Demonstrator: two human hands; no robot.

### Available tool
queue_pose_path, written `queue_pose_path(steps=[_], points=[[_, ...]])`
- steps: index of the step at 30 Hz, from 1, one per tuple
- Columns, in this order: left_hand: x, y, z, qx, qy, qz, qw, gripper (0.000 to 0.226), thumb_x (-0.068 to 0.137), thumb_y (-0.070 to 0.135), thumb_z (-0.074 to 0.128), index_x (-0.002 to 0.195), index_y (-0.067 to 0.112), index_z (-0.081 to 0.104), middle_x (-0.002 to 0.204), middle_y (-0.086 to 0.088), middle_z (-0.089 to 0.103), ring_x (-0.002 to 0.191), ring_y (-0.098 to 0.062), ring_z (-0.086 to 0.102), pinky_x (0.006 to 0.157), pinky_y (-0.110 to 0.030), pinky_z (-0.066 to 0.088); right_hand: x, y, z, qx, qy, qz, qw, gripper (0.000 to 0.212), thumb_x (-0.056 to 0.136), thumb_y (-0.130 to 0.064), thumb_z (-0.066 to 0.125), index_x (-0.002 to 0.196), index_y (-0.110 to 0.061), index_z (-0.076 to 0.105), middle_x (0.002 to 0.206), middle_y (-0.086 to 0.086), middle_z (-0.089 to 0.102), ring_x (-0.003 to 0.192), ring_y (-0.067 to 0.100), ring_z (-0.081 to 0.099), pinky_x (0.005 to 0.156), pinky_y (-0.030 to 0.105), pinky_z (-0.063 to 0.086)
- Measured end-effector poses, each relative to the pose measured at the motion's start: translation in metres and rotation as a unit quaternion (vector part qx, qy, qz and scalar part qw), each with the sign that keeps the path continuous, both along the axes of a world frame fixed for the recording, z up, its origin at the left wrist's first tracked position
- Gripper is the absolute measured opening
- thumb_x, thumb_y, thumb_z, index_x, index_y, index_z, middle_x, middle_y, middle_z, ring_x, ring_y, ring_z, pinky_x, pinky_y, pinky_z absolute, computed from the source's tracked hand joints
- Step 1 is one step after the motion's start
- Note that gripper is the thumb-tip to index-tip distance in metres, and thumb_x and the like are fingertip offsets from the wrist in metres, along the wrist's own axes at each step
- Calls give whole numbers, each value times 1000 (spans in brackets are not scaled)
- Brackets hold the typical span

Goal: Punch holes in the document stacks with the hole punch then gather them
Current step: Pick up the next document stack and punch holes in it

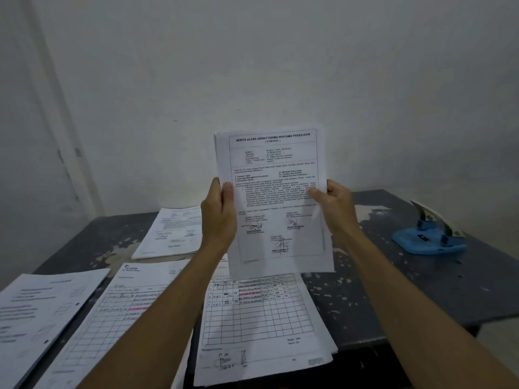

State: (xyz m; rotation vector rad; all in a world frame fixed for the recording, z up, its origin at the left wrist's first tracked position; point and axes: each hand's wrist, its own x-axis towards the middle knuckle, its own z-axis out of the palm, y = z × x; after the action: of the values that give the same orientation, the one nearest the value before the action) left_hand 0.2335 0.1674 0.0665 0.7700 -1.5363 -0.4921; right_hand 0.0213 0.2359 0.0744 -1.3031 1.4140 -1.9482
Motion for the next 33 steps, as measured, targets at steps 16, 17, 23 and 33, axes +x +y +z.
queue_pose_path(steps=[16, 17, 23, 33], points=[[-145, -17, -9, 81, -22, -63, 994, 27, 105, 34, 38, 89, 17, 53, 87, 4, 62, 82, -9, 61, 68, -25, 52, -148, 19, 27, 71, 102, -167, 978, 27, 95, -29, 60, 105, -5, 63, 99, 10, 71, 85, 23, 68, 76, 40, 58], [-155, -18, -13, 92, -24, -68, 993, 27, 105, 34, 39, 91, 17, 54, 89, 3, 63, 84, -11, 62, 70, -28, 53, -161, 19, 27, 73, 130, -198, 969, 23, 94, -28, 61, 103, -6, 64, 96, 8, 71, 83, 21, 67, 75, 35, 56], [-210, -22, -42, 180, -59, -91, 978, 25, 105, 33, 39, 94, 19, 57, 90, 10, 63, 84, -4, 59, 67, -24, 48, -240, 19, 10, 165, 268, -302, 900, 8, 92, -23, 58, 95, -17, 63, 87, -4, 63, 79, 13, 59, 68, 26, 43], [-279, -22, -82, 297, -97, -93, 945, 22, 104, 25, 39, 102, 14, 58, 97, 5, 59, 83, -10, 56, 73, -27, 42, -301, 12, -26, 350, 218, -145, 900, 22, 94, -24, 50, 75, -15, 48, 71, 4, 48, 60, 14, 40, 56, 29, 28]])
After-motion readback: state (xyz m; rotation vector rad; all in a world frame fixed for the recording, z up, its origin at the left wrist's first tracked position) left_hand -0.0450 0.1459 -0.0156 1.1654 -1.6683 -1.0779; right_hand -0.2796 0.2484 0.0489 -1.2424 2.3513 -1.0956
